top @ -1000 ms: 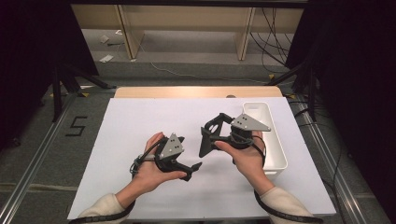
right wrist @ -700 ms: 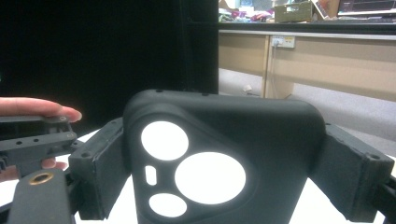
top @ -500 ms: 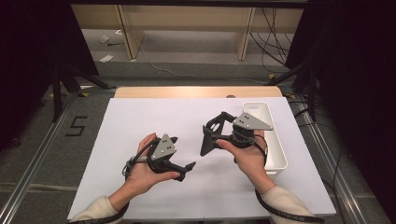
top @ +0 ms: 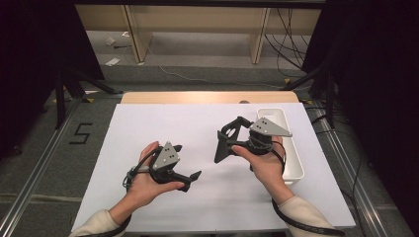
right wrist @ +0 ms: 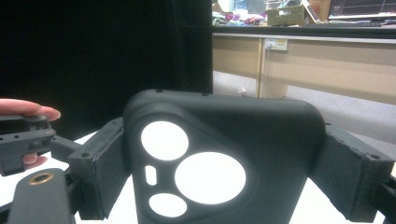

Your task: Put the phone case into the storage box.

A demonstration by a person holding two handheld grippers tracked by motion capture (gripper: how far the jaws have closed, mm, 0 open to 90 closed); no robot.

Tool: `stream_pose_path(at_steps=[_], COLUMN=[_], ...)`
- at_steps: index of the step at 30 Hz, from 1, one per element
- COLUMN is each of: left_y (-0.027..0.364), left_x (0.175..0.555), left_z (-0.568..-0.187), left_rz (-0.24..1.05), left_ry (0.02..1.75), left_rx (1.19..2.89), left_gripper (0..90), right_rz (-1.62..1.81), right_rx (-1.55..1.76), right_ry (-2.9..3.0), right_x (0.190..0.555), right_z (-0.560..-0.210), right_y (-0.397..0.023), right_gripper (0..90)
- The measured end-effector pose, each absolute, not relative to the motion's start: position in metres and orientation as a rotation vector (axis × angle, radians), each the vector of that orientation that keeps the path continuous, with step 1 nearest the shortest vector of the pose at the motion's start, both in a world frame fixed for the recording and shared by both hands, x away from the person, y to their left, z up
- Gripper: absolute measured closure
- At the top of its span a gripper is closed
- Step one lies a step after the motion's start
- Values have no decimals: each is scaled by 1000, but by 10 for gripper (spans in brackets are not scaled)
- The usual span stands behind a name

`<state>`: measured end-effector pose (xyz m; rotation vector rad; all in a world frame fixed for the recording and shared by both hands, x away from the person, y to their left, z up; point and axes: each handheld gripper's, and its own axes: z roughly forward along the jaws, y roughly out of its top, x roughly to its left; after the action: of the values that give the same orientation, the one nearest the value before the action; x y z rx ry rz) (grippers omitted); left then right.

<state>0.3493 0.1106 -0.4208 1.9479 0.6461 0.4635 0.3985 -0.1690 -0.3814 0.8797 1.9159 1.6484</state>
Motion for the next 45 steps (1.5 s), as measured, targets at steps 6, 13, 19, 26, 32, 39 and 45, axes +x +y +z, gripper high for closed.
stream_pose_path(at_steps=[6,13,19,26,32,39,45], left_y=[117,122,126,129,132,134,135], left_x=[349,348,348,347,347,346,346], left_z=[-421,-422,-423,-424,-425,-426,-427], left_rz=[463,465,468,466,468,469,469], left_ry=[659,668,676,684,690,698,701], left_rx=[1943,1939,1936,1934,1936,1936,1938], left_gripper=[0,0,0,0,0,0,0], right_rz=[1644,1639,1637,1637,1633,1631,1628], right_rx=[888,900,912,923,935,946,956], right_ry=[1902,1887,1869,1845,1826,1808,1789], right_x=[400,402,403,405,406,408,409], right_z=[-380,-377,-375,-372,-370,-368,-366], right_y=[-174,-179,-184,-191,-196,-201,-207], right_gripper=[145,145,145,145,145,145,145])
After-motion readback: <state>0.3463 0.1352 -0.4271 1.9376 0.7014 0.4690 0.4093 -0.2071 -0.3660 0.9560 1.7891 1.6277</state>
